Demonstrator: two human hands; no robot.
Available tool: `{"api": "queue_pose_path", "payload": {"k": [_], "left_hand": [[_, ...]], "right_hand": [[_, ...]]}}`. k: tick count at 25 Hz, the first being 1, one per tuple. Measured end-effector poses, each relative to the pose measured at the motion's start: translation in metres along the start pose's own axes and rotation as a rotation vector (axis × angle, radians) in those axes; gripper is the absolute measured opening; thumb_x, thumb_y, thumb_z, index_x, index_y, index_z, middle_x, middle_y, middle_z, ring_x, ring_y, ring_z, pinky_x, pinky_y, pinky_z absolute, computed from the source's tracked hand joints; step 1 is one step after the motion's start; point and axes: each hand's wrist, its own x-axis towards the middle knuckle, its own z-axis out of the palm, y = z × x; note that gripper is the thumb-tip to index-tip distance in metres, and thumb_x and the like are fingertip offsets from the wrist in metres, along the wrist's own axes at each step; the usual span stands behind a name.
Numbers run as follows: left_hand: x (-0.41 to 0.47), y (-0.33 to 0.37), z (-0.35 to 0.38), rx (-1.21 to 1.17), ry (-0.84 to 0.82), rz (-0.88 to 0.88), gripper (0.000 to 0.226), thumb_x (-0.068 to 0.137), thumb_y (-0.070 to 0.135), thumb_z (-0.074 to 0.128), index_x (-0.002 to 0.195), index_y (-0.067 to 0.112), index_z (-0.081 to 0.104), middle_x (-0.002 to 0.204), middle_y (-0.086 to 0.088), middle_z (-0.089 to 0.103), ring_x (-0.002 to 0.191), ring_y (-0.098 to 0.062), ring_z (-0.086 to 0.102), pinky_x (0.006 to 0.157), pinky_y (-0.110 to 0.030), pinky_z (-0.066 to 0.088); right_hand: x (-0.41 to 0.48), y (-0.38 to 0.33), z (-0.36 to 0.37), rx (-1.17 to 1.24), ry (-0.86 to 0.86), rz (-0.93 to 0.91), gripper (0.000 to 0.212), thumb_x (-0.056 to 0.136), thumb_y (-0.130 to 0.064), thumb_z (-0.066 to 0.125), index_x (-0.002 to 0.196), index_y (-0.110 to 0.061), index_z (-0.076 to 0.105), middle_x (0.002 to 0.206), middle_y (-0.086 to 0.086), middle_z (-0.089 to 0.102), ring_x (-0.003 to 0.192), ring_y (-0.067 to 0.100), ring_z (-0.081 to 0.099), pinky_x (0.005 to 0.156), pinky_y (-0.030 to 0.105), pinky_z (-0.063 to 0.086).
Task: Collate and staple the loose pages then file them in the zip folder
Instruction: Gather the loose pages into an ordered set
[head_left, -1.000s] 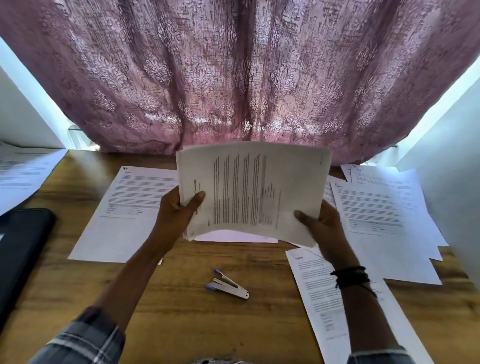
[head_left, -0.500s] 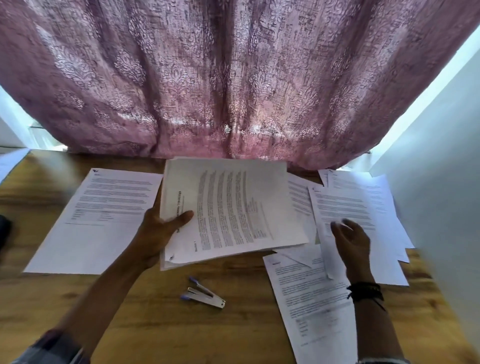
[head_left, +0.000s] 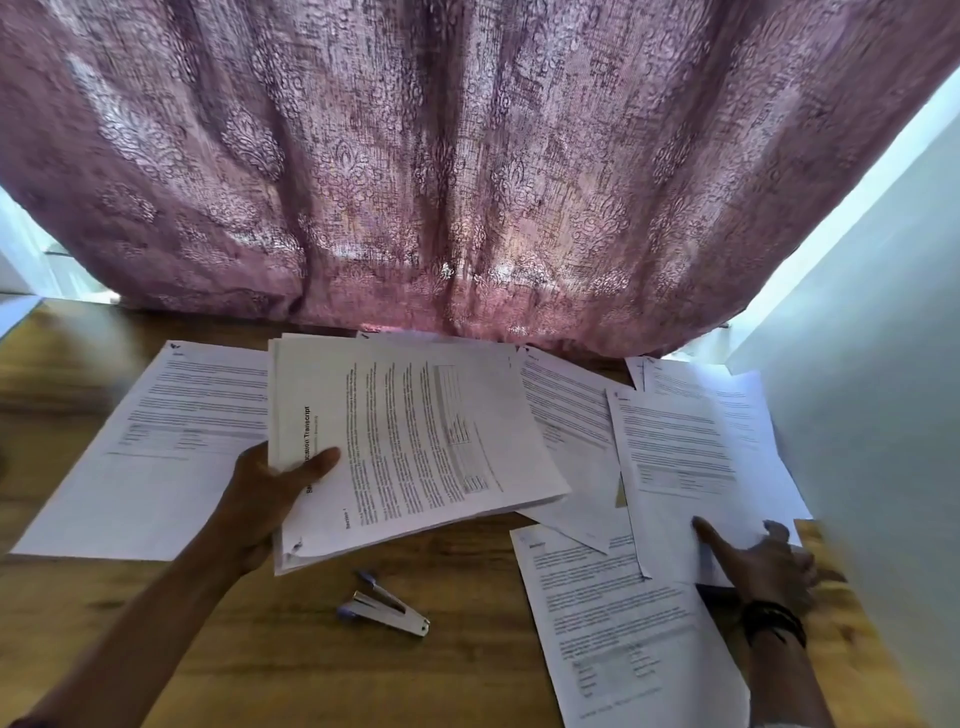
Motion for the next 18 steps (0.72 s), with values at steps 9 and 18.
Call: {"api": "queue_pose_path", "payload": {"k": [9,18], "left_hand": [[-0.004,-0.002,-0.009,-0.038,0.027,0.016,0.024,0.084,0.005,0.068,0.104,0.016,0.064,0.096,-0.003,0.075,0.081,-0.026,0.074,0.061,-0.035,0.062],[-0.02,0.02,-0.025,-0.069,-0.112,0.039,0.07,0.047,0.043,0.093,0.106,0.018,0.064,0.093,-0.006,0.076,0.081,-0.034,0.073,0.053,-0.036,0.059]], "right_hand": [[-0.003,-0.009,-0.018,0.323,0.169,-0.246,0.04,0.07,-0.013,0.067,0.11,-0.008,0.063,0.105,0.028,0.068,0.091,0.039,0.064,0.082,0.037,0.051],[-0.056,-0.059,-0.071,0.886,0.217,-0.492,0.025,0.085,-0.006,0.072,0.11,-0.007,0.071,0.087,-0.017,0.074,0.084,0.002,0.065,0.078,0.015,0.054]]}}
